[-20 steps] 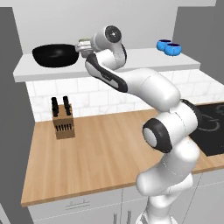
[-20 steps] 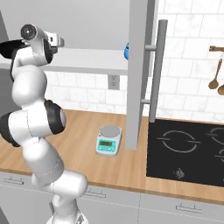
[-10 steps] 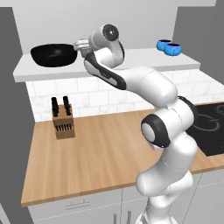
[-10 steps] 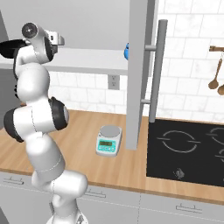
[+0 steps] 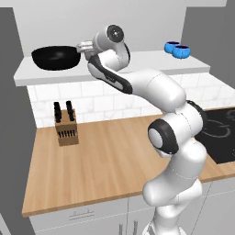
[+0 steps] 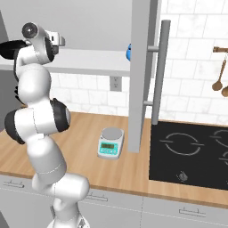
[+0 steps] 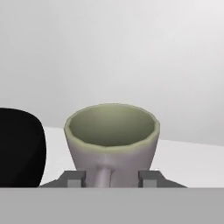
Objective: Gather all objects into one cabinet and sort the glasses and bowls to opposite sides.
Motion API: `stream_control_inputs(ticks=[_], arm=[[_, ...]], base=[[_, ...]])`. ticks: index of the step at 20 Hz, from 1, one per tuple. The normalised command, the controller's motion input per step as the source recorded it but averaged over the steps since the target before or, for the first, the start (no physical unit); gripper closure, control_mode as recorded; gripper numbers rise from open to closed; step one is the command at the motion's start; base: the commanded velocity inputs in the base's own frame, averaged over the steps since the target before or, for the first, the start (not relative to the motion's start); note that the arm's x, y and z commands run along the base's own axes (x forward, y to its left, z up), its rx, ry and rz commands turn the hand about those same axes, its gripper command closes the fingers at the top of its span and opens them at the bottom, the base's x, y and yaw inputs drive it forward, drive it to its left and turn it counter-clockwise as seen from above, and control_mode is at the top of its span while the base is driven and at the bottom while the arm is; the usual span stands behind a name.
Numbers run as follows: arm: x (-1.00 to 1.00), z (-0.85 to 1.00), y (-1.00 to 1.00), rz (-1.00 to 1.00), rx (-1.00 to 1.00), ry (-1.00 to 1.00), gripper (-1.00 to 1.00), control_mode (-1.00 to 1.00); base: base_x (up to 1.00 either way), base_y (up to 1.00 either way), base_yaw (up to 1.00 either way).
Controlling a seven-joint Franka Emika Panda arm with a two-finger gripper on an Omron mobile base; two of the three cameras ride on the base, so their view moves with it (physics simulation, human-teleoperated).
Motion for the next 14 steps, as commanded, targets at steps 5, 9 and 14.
stream_control_inputs(ticks=[5, 9, 14], arm=[[0.00, 0.00, 0.00, 0.00, 0.00, 0.00, 1.00, -1.00], [-0.02, 0.00, 0.00, 0.00, 0.00, 0.00, 1.00, -1.00], [-0.34, 0.00, 0.00, 0.00, 0.00, 0.00, 1.00, -1.00]], base=[[0.00, 0.00, 0.00], [0.00, 0.00, 0.00], [0.00, 0.00, 0.00]])
